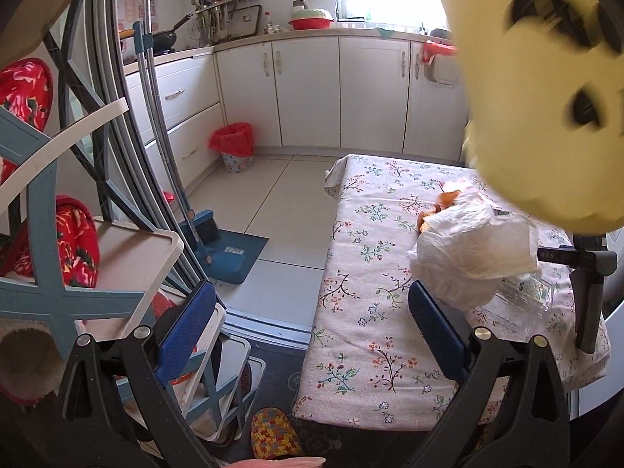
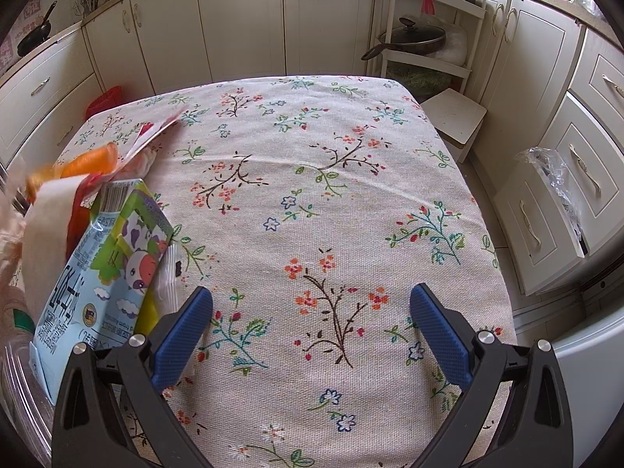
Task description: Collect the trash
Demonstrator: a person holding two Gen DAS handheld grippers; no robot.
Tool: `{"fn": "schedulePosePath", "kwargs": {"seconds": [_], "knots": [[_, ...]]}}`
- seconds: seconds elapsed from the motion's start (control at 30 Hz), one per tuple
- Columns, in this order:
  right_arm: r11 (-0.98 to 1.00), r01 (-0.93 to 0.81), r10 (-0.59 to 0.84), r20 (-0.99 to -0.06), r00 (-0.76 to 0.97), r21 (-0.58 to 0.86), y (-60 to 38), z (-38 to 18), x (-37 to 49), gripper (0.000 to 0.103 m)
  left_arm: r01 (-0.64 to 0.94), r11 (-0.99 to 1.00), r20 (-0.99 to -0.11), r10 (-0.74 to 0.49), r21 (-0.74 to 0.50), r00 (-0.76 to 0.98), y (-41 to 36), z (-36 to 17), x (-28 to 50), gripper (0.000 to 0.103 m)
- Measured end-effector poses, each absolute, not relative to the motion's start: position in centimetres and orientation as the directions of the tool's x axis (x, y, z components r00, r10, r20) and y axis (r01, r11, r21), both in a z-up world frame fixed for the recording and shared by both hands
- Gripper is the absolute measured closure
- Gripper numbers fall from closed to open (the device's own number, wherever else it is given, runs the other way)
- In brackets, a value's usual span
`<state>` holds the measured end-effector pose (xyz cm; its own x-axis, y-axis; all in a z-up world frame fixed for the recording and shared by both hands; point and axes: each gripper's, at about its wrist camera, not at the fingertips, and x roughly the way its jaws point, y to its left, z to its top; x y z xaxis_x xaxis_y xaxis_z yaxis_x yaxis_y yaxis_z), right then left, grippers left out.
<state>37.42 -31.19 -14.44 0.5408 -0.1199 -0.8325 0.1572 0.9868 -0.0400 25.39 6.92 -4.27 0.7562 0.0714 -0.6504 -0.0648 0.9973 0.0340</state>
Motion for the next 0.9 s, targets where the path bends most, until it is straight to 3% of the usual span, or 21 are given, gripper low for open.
{"fn": "schedulePosePath", "kwargs": {"seconds": [0.13, 0.23, 0.47, 0.63, 0.9], "knots": [[0.987, 0.157, -0.12, -0.833, 0.541, -0.04, -31.2, -14.4, 37.4, 0.006, -0.033, 0.999, -0.671, 0.023, -0.003, 0.741, 6.8, -4.9, 25.4, 0.008], [0.987, 0.157, -0.12, -0.833, 0.541, -0.04, -31.1, -14.4, 37.4, 0.006, 0.007, 0.999, -0.637, -0.03, -0.039, 0.77, 6.8, -4.8, 24.6, 0.008], [0.987, 0.157, -0.12, -0.832, 0.541, -0.04, -31.1, -14.4, 37.5, 0.006, -0.012, 0.999, -0.622, 0.04, 0.05, 0.782, 6.9, -4.3, 24.4, 0.008], [0.987, 0.157, -0.12, -0.832, 0.541, -0.04, -31.1, -14.4, 37.5, 0.006, -0.006, 1.0, -0.67, 0.007, 0.004, 0.742, 7.4, -4.9, 25.2, 0.008], [0.987, 0.157, -0.12, -0.833, 0.541, -0.04, -31.1, -14.5, 37.5, 0.006, 0.096, 0.995, -0.641, -0.066, 0.013, 0.765, 4.3, -4.7, 24.2, 0.008]]}}
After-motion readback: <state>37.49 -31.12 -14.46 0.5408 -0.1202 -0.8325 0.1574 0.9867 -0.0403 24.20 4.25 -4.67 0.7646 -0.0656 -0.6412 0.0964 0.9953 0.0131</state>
